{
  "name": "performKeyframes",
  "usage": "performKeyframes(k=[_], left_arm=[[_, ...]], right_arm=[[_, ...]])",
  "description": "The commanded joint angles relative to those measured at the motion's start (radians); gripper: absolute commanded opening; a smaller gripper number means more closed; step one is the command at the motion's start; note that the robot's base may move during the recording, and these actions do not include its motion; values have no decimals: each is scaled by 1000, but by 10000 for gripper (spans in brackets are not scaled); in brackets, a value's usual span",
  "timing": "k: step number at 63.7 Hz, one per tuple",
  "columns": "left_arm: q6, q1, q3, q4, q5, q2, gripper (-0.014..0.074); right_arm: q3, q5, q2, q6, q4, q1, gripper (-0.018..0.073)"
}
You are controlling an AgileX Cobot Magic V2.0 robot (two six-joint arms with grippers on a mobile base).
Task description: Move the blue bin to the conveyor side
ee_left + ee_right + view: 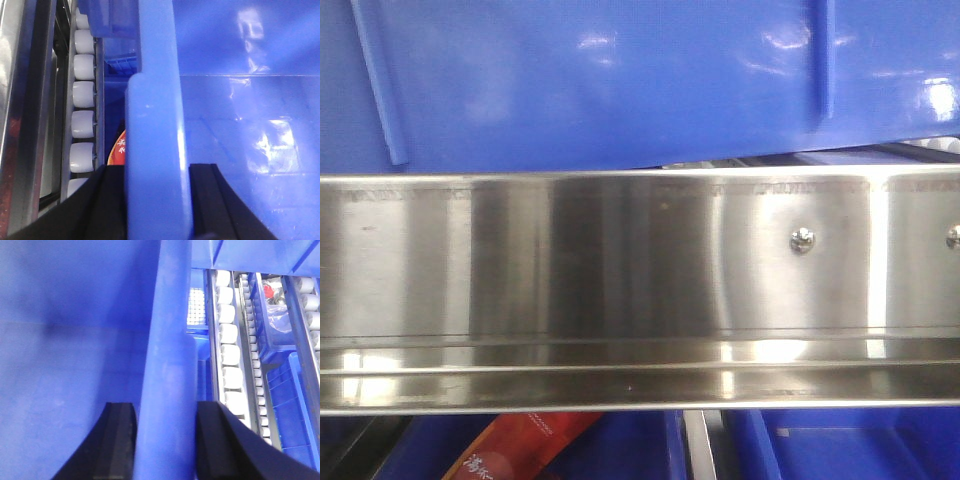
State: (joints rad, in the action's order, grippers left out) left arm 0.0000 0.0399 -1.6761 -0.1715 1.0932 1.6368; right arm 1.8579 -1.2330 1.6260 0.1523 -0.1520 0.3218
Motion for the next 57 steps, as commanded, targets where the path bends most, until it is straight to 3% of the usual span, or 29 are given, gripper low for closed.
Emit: performKeyframes(k=[1,26,57], left_arm=[[0,-5,-24,-7,25,-4,-13],[0,-5,-162,1,103,-113,-18],[0,-5,-164,1,128,-292,-18]], right_arm=[[10,12,-8,-11,-11,-3,-78],[104,12,-95,2,-11,-3,-78],[81,12,-241,4,24,-1,-78]])
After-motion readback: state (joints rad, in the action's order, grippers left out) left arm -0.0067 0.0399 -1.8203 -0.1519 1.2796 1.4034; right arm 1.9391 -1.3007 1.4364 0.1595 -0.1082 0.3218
